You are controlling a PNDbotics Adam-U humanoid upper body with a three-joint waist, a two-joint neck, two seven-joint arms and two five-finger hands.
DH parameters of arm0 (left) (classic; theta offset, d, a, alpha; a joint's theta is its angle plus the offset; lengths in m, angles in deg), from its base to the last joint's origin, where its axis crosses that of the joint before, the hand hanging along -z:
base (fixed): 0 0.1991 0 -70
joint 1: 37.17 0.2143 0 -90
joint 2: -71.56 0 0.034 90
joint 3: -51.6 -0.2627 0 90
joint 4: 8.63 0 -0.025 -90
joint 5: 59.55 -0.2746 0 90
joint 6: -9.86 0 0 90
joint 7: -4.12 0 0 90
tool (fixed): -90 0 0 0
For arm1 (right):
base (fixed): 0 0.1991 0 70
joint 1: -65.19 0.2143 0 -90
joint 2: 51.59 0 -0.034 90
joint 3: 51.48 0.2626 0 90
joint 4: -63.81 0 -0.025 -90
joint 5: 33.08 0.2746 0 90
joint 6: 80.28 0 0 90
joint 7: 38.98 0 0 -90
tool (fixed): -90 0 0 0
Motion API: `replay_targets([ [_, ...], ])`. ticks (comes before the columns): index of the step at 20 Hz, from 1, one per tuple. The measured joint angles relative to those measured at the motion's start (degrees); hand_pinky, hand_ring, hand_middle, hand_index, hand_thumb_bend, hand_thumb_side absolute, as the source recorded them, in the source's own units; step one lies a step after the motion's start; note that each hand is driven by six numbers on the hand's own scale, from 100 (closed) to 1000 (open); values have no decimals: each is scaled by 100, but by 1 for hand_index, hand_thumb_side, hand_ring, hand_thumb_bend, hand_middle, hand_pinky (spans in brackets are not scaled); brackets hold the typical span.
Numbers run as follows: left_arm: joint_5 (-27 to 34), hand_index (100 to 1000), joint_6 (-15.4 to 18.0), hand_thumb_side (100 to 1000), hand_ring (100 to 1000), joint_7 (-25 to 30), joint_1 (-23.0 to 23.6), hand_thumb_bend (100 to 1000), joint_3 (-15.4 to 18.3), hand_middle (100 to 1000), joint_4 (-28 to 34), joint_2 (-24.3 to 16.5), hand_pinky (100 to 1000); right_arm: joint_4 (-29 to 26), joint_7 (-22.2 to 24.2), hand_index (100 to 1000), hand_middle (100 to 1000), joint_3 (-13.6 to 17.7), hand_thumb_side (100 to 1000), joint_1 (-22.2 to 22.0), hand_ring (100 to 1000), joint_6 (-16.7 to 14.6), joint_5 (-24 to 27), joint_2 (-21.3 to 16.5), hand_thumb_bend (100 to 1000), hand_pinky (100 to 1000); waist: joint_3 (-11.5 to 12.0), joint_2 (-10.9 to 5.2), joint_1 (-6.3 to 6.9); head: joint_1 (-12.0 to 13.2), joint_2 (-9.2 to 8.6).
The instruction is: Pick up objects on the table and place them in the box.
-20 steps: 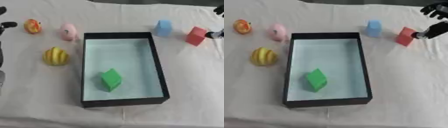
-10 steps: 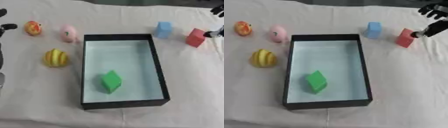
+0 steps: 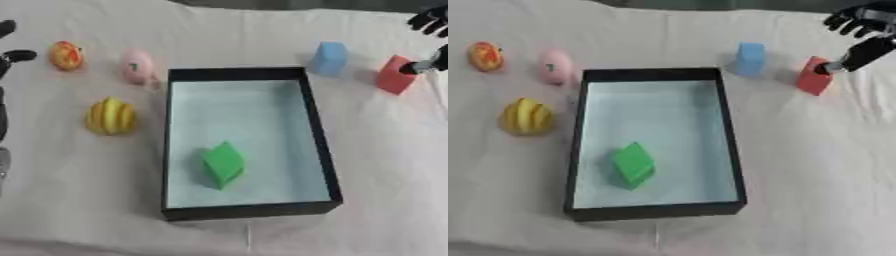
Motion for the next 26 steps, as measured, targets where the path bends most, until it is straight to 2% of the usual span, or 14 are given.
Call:
replay_targets([
  [12, -1, 730, -10, 806, 801, 15, -50, 225, -2, 796, 0, 0, 593, 722, -108, 928, 870, 118, 241, 209, 900, -122, -664, 378, 531, 877, 18, 67, 27, -1, -42],
  [19, -1, 730, -16, 807, 800, 25, -60, 224, -3, 796, 0, 0, 593, 966, -163, 916, 842, 156, 226, 253, 886, -166, -944, 499, 489, 870, 33, 97, 31, 0, -62],
  [21, -1, 730, -18, 808, 800, 27, -63, 223, -5, 796, 0, 1, 592, 1017, -197, 893, 810, 185, 200, 255, 862, -153, -1010, 528, 424, 859, 33, 99, 31, 0, -62],
  [26, -1, 729, -14, 809, 798, 37, -64, 222, -14, 795, 0, 1, 592, 1089, -329, 816, 714, 223, 100, 261, 778, -35, -1068, 538, 392, 818, 17, 100, 31, 5, -62],
])
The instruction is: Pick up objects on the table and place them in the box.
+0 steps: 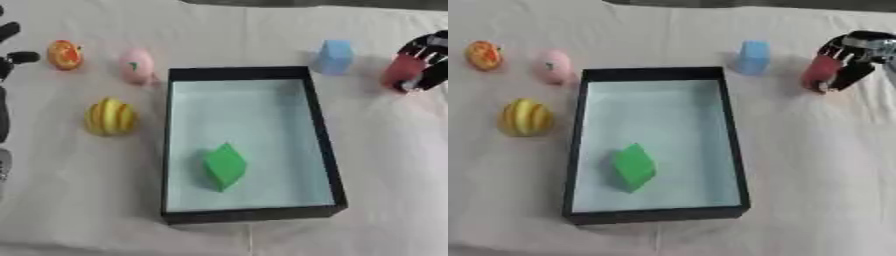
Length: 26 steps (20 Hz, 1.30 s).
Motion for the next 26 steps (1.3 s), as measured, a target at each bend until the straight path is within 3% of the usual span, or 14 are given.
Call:
replay_targets([
  [3, 0, 729, -6, 809, 798, 7, 0, 222, 0, 794, 0, 0, 592, 6, -56, 792, 684, 1, 100, 20, 747, 74, 13, 9, 378, 803, -3, 0, -1, 4, 0],
  [8, 0, 729, -15, 808, 797, 17, 0, 222, -1, 795, 0, 0, 593, -81, -161, 683, 532, -4, 100, 26, 603, 176, 171, 31, 363, 723, -3, -1, -16, 16, 1],
  [12, 0, 730, -11, 806, 797, 21, 0, 222, -1, 796, 0, 0, 594, -431, -392, 640, 495, -8, 100, 8, 566, 172, 399, 31, 359, 695, -3, -3, -20, 22, 8],
  [16, -6, 731, 22, 802, 796, 9, 5, 224, 2, 797, 0, 0, 595, -975, -725, 634, 490, -79, 100, 1, 561, -51, 730, -124, 356, 694, -14, -13, -37, 27, 27],
  [21, -23, 731, 48, 801, 795, -16, 12, 225, 9, 797, 0, 0, 595, -1709, -1097, 643, 504, -497, 100, 141, 569, -458, 1175, -299, 368, 705, -8, -50, -45, 27, 29],
  [26, -25, 731, 47, 800, 794, -15, 11, 226, 11, 797, 0, 0, 595, -2446, -904, 654, 521, -1171, 100, 348, 582, -898, 1618, -305, 376, 712, 40, -85, -80, 10, 29],
])
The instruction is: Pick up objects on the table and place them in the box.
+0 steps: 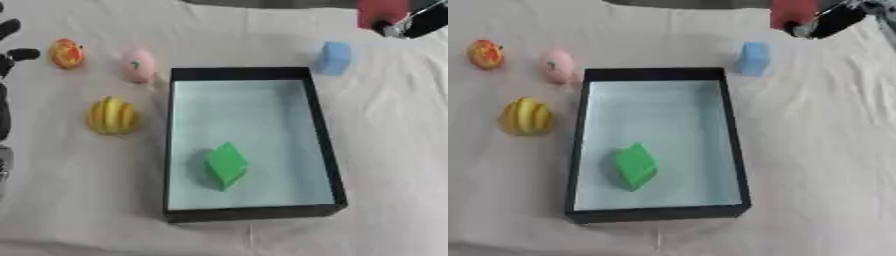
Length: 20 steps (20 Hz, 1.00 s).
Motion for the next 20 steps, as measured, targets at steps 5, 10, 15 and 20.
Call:
replay_targets([
  [5, 0, 731, -12, 800, 793, 13, -1, 226, -9, 797, 0, 0, 595, -718, 402, 662, 533, -712, 100, 163, 591, -168, 242, 59, 377, 714, 4, -24, -25, -16, 2],
  [10, 1, 731, -26, 800, 791, 29, -2, 225, -12, 797, 0, 0, 594, -1453, 845, 663, 536, -1356, 100, 192, 593, 183, 223, 202, 376, 713, 7, -35, -25, -17, 2],
  [15, 8, 731, -25, 801, 790, 39, -13, 224, -14, 797, 0, 0, 594, -1873, 1285, 663, 536, -1612, 100, 52, 594, 619, 71, 288, 373, 711, 27, -35, -25, -33, 2],
  [20, 22, 730, -38, 800, 789, 63, -22, 225, -19, 797, 0, 0, 593, -1900, 1728, 668, 542, -1800, 100, 47, 599, 1062, -1, 536, 369, 711, 29, -35, -22, -41, 2],
])
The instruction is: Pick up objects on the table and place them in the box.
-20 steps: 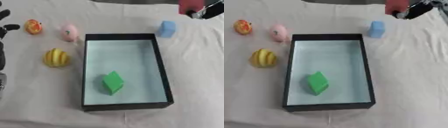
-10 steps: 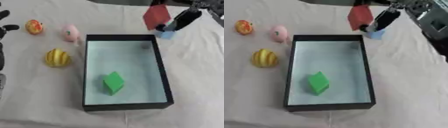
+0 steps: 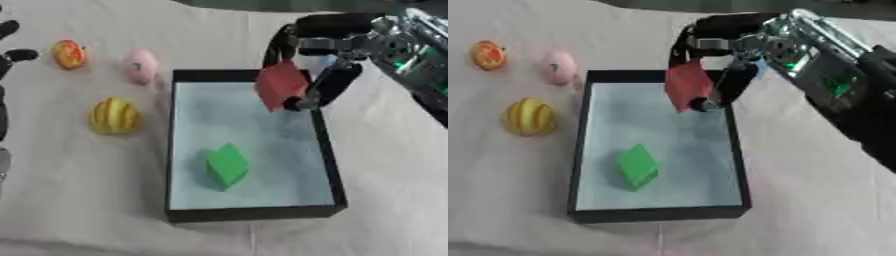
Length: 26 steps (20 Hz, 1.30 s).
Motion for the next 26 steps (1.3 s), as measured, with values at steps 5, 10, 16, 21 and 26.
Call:
replay_targets([
  [5, 4, 730, -3, 801, 787, 8, -8, 224, -28, 797, 0, 0, 593, -16, 276, 688, 562, -149, 100, -16, 618, 432, -87, 224, 376, 715, 0, 0, 1, -19, 0],
  [10, 4, 729, -5, 802, 786, 24, -16, 224, -29, 797, 0, 0, 592, -175, 395, 741, 617, -307, 104, -56, 677, 879, -127, 368, 406, 732, 2, 0, 1, -27, 1],
  [16, 4, 730, -17, 801, 786, 37, -18, 225, -31, 797, 0, 0, 593, -476, 651, 914, 828, -388, 281, -56, 857, 1135, -99, 377, 524, 836, 2, 0, 1, -42, 3],
  [21, 5, 730, -19, 801, 786, 39, -18, 225, -32, 798, 0, 0, 593, -645, 772, 928, 850, -319, 294, -78, 876, 1133, -72, 365, 561, 852, -4, -1, 1, -42, 4],
  [26, 5, 730, -19, 801, 787, 39, -18, 224, -32, 798, 0, 0, 592, -839, 736, 923, 840, -84, 278, -125, 862, 1170, -40, 240, 542, 846, -29, -2, 1, -39, 4],
])
